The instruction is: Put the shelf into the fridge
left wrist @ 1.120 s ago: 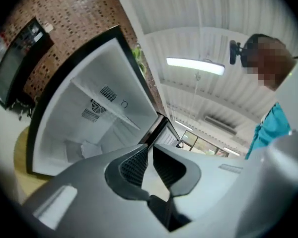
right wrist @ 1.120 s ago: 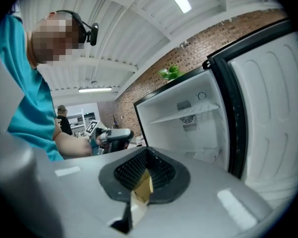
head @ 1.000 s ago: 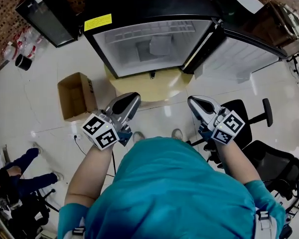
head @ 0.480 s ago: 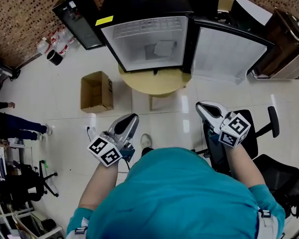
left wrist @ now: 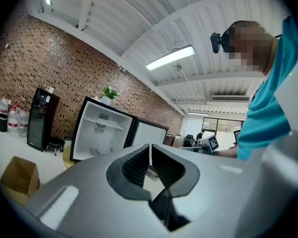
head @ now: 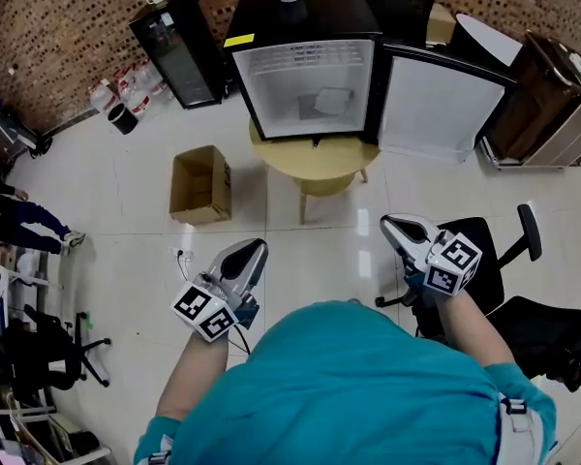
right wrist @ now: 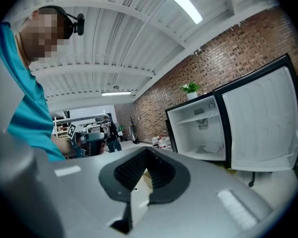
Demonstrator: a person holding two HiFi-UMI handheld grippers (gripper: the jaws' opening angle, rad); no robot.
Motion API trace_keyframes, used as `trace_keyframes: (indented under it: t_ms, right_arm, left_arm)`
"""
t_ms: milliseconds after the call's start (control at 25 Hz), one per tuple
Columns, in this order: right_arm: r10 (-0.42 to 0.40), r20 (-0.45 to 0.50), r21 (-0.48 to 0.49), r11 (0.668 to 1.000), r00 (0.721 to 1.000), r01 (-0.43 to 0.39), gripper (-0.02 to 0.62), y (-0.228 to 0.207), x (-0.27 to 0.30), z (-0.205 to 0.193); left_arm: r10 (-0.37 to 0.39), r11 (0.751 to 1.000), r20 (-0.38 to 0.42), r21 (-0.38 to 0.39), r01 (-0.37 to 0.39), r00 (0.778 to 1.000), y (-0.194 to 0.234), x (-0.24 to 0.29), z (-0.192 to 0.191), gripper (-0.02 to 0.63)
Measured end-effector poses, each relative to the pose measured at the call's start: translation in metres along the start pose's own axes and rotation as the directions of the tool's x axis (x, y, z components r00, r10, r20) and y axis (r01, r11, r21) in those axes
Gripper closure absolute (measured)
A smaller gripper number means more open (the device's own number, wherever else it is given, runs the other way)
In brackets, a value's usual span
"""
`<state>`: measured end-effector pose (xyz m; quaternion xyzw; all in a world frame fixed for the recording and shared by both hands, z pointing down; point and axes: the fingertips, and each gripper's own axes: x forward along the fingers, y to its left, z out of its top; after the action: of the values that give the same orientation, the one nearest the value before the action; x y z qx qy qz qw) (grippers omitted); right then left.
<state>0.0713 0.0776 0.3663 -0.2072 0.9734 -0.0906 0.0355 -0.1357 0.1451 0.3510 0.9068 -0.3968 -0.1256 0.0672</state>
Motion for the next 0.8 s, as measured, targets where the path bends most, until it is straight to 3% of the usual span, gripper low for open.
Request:
trace_keyframes:
  t_ms: [280,400,560,800]
  right_arm:
    - [-0.079,0.008,0.061,0.995,0.997,0.078,0.594,0.102,0.045,-0.034]
    - [-0.079,0.004,0.080,0.994,0.997,0.079,0.594,0.152,0.064,-0.046]
    - [-0.094,0.015,0.049,0.994,0.995,0.093,0.594,0.202,0.010,-0.042]
    - [-0.061,0.044,-0.011,0.998,0.997,0.061,0.594,0.203,-0.090,-0.044]
  left_arm:
    - [-0.068,0.998,-0.006,-0.019,0.067,0.998,0.023,-0.119,0.001,0.592]
    - [-0.064,0.998,-0.006,-0.017,0.064,0.998,0.033,-0.165,0.012,0.591]
    - [-0.081,0.996,0.022,0.024,0.081,0.996,-0.032,-0.191,0.017,0.592]
    - [-0.042,0.998,0.034,0.058,0.040,0.999,-0.122,-0.161,-0.009,0.596]
